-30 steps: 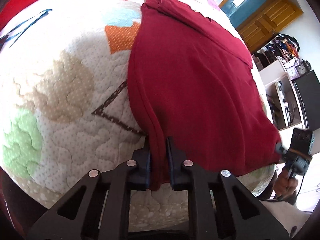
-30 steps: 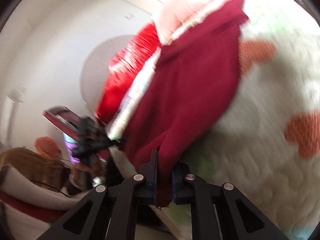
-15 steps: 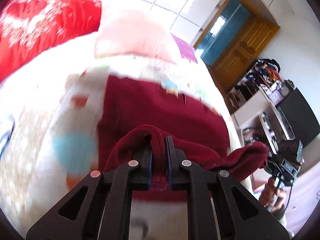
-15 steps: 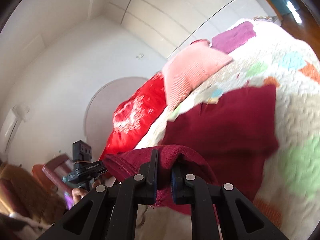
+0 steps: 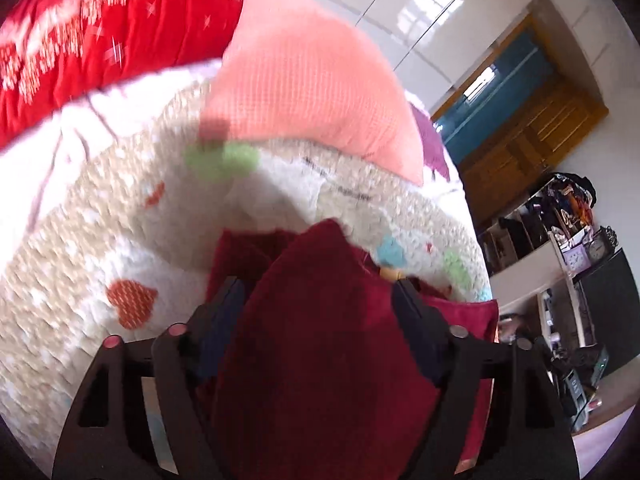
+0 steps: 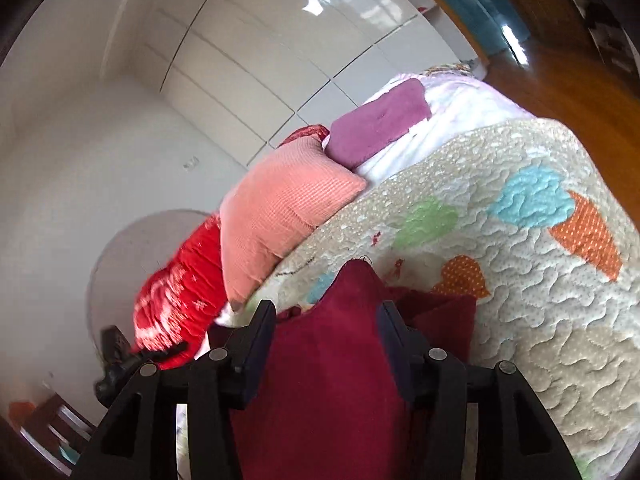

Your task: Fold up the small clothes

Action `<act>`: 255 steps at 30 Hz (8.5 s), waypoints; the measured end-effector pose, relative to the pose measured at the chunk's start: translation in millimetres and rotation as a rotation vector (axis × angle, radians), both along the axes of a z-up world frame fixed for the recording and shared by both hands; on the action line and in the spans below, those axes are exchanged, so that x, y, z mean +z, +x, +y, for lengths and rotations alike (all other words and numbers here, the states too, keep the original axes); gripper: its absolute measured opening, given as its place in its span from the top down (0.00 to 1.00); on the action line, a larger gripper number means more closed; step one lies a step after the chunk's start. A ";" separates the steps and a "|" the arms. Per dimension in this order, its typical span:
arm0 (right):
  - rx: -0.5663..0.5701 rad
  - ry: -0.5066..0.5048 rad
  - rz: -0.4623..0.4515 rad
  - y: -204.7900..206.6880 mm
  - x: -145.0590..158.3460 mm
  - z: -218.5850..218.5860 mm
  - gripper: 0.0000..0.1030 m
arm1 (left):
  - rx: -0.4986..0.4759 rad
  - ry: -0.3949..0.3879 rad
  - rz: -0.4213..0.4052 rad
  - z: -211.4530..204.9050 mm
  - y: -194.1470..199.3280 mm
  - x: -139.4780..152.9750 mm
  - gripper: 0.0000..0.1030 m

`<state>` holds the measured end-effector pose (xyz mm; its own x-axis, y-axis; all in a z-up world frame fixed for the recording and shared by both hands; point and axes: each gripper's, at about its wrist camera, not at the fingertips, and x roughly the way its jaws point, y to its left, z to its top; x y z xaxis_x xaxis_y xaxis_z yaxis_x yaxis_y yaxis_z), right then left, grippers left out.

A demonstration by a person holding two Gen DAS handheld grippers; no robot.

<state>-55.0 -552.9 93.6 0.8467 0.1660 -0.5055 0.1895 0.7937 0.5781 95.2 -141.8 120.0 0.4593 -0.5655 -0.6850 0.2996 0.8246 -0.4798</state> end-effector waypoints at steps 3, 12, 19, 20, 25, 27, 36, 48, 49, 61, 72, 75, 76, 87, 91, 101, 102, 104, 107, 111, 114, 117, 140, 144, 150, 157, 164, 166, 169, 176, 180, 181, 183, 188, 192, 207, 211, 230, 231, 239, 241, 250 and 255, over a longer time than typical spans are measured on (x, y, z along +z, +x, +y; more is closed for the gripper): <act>0.006 -0.119 0.074 21.0 -6.5 15.8 0.50 | -0.018 0.033 0.002 -11.0 4.8 -3.3 0.24; -0.086 -0.135 0.168 58.9 -36.5 -1.5 0.98 | 0.078 0.210 0.071 -42.1 49.4 -72.3 0.24; -0.130 -0.142 0.227 58.5 -51.6 -11.3 0.98 | 0.085 0.313 0.022 -55.9 59.5 -86.5 0.24; -0.143 -0.149 0.212 51.1 -43.9 -10.1 0.97 | 0.081 0.307 0.022 -53.4 57.5 -83.8 0.24; -0.067 -0.133 0.143 27.7 -11.1 9.8 0.87 | 0.079 0.213 0.037 -31.8 38.0 -64.2 0.24; -0.025 -0.147 0.143 32.3 -10.3 21.7 0.85 | 0.070 0.199 0.026 -25.1 27.6 -57.7 0.24; -0.019 -0.031 0.306 69.5 -67.4 23.6 0.85 | 0.073 0.216 0.050 0.4 -5.5 -58.0 0.24; 0.197 -0.133 0.189 74.7 -27.2 123.5 0.66 | 0.094 0.275 0.024 38.0 -79.5 -79.6 0.24; 0.213 -0.139 0.192 78.9 -30.1 132.3 0.66 | 0.097 0.275 0.028 39.9 -80.5 -82.4 0.24; 0.160 -0.170 0.303 125.1 -80.1 149.1 0.66 | 0.074 0.231 0.024 47.5 -68.6 -91.6 0.24; 0.312 -0.191 0.222 161.1 -49.9 220.2 0.67 | 0.056 0.176 0.043 58.0 -71.9 -93.4 0.24; 0.291 -0.167 0.240 176.3 -67.9 224.5 0.67 | 0.057 0.171 0.044 58.2 -71.3 -93.8 0.24; 0.282 -0.162 0.247 180.2 -74.3 223.7 0.67 | 0.056 0.172 0.042 57.9 -71.5 -93.9 0.24; 0.280 0.007 0.108 182.1 -101.7 200.7 0.63 | 0.055 0.164 0.035 57.3 -69.3 -97.4 0.23; 0.283 0.038 0.086 179.0 -102.1 198.5 0.63 | 0.058 0.165 0.028 57.1 -71.8 -98.0 0.23; 0.287 0.062 0.082 177.6 -103.1 197.0 0.62 | 0.053 0.178 0.024 56.3 -71.4 -96.7 0.23; 0.287 0.061 0.087 178.4 -102.6 197.3 0.62 | 0.054 0.173 0.029 57.4 -71.0 -96.3 0.23; 0.293 0.062 0.102 180.4 -101.8 197.5 0.61 | 0.055 0.157 0.041 60.3 -70.8 -95.5 0.23; 0.305 0.046 0.162 187.0 -97.8 200.5 0.58 | 0.055 0.131 0.055 64.8 -72.1 -94.6 0.23; 0.314 -0.058 0.231 197.9 -77.5 220.5 0.58 | 0.044 0.108 0.080 70.6 -74.2 -92.1 0.23; 0.356 -0.166 0.268 210.8 -68.6 248.2 0.59 | 0.055 0.058 0.105 84.2 -74.3 -88.6 0.23; 0.337 -0.305 0.346 225.5 -75.9 272.3 0.58 | 0.079 0.037 0.119 92.7 -71.2 -90.2 0.23; 0.424 -0.595 0.522 242.3 -93.4 337.9 0.12 | 0.070 0.079 0.111 83.5 -70.3 -96.2 0.23; 0.411 -0.652 0.483 232.3 -91.6 335.2 0.28 | 0.068 0.090 0.104 79.1 -66.7 -98.2 0.23; 0.442 -0.487 0.383 214.5 -66.0 302.0 0.75 | 0.064 0.072 0.082 74.2 -60.7 -101.7 0.16; 0.419 -0.326 0.307 200.6 -49.8 276.0 0.80 | 0.011 0.043 0.043 58.5 -58.5 -101.3 0.15; 0.416 -0.276 0.282 194.2 -48.5 270.3 0.81 | -0.036 0.047 0.014 43.1 -50.8 -107.1 0.15; 0.413 -0.259 0.279 192.5 -48.3 266.5 0.81 | -0.035 0.050 0.008 41.4 -47.0 -109.1 0.15; 0.409 -0.245 0.276 192.1 -49.0 264.5 0.81 | -0.034 0.055 0.004 40.3 -43.6 -110.3 0.15; 0.410 -0.243 0.260 186.1 -45.6 260.8 0.81 | -0.069 -0.008 -0.011 37.8 -41.8 -111.3 0.38; 0.395 -0.222 0.235 172.8 -36.4 247.5 0.83 | -0.138 -0.127 0.050 33.6 -38.0 -113.5 0.76; 0.389 -0.214 0.223 165.7 -31.5 240.8 0.84 | -0.152 -0.128 0.041 31.3 -40.4 -110.0 0.77; 0.383 -0.205 0.203 153.1 -20.9 229.2 0.85 | -0.172 -0.118 0.005 24.4 -48.9 -98.9 0.79; 0.347 -0.224 0.122 105.9 17.2 188.3 0.85 | -0.236 -0.151 -0.060 -9.4 -77.7 -67.7 0.79; 0.259 -0.258 0.100 60.4 32.6 139.6 0.86 | -0.336 -0.136 -0.078 -66.3 -101.5 -50.1 0.79; 0.007 -0.008 0.171 -20.3 -42.4 8.0 0.62 | -0.509 0.094 -0.023 -164.0 -144.9 -88.5 0.66; 0.024 -0.081 0.158 -5.8 -31.6 16.3 0.55 | -0.459 0.100 -0.109 -139.5 -147.6 -72.3 0.63; 0.221 -0.307 0.302 -46.3 -42.5 73.0 0.65 | -0.509 0.159 -0.160 -101.3 -158.5 -86.2 0.60; 0.207 -0.263 0.278 -53.9 -44.4 65.0 0.65 | -0.497 0.162 -0.157 -104.3 -157.7 -85.0 0.49; 0.037 -0.087 0.204 -49.6 -31.5 24.3 0.57 | -0.327 0.133 -0.112 -97.3 -119.7 -90.3 0.34; -0.031 -0.086 0.203 -34.8 -29.6 16.1 0.51 | -0.330 0.137 -0.087 -103.7 -116.3 -96.8 0.34; -0.026 -0.503 0.268 31.1 -23.1 36.2 0.90 | -0.352 0.228 -0.146 -133.5 -120.9 -107.6 0.25; -0.023 -0.422 0.288 20.1 -34.5 24.7 0.88 | -0.360 0.249 -0.151 -138.7 -120.7 -111.1 0.23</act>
<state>-34.9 -528.2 59.2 0.6641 -0.1202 -0.7379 0.3142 0.9405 0.1297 -25.5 -280.5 8.9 0.3692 -0.5337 -0.7608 0.6390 0.7402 -0.2092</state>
